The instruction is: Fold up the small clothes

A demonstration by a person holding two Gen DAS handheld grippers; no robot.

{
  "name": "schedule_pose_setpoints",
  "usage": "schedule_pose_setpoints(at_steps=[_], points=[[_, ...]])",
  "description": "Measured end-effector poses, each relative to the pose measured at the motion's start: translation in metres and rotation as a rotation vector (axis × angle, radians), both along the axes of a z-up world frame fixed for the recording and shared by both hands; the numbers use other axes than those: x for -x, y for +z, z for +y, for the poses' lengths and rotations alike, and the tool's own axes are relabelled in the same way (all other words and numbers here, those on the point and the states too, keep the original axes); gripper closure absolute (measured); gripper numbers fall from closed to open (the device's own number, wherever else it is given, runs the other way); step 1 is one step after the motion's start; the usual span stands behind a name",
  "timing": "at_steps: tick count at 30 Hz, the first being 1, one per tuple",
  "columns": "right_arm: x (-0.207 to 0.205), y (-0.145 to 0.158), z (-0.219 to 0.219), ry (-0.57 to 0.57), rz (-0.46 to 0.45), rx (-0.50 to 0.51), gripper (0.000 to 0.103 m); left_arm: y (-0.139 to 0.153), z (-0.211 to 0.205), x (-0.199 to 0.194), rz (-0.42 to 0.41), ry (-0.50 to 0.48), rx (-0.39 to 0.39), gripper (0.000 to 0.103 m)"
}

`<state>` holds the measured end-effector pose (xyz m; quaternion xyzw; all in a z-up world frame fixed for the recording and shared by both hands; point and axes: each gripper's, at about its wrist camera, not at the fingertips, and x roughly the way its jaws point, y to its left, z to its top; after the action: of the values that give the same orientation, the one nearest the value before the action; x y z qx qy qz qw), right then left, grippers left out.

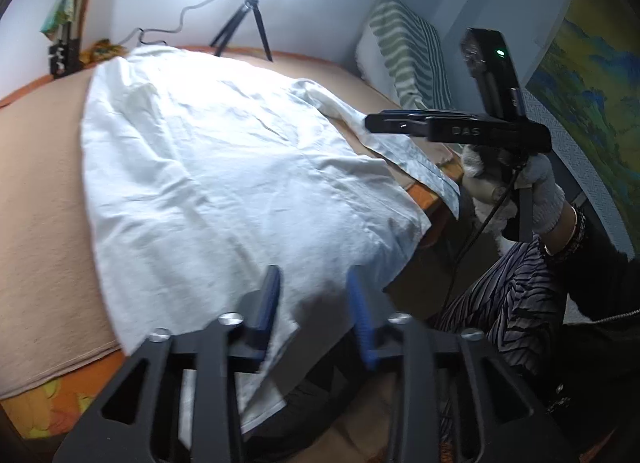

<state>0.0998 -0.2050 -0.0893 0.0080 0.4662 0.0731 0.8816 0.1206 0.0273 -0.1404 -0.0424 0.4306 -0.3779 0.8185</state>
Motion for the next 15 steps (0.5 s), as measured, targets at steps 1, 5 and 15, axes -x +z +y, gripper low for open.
schedule_pose_setpoints(at_steps=[1,5,15], points=[[0.005,0.002,-0.009,-0.021,-0.006,0.004,0.038,0.000,-0.006,-0.001,0.003,-0.008,0.002,0.062],[0.024,0.006,-0.051,-0.111,-0.020,0.008,0.038,0.003,-0.030,-0.005,-0.014,-0.051,-0.013,0.062],[0.061,0.007,-0.141,-0.296,-0.009,0.029,0.038,0.011,-0.071,-0.019,-0.050,-0.097,-0.016,0.059]])
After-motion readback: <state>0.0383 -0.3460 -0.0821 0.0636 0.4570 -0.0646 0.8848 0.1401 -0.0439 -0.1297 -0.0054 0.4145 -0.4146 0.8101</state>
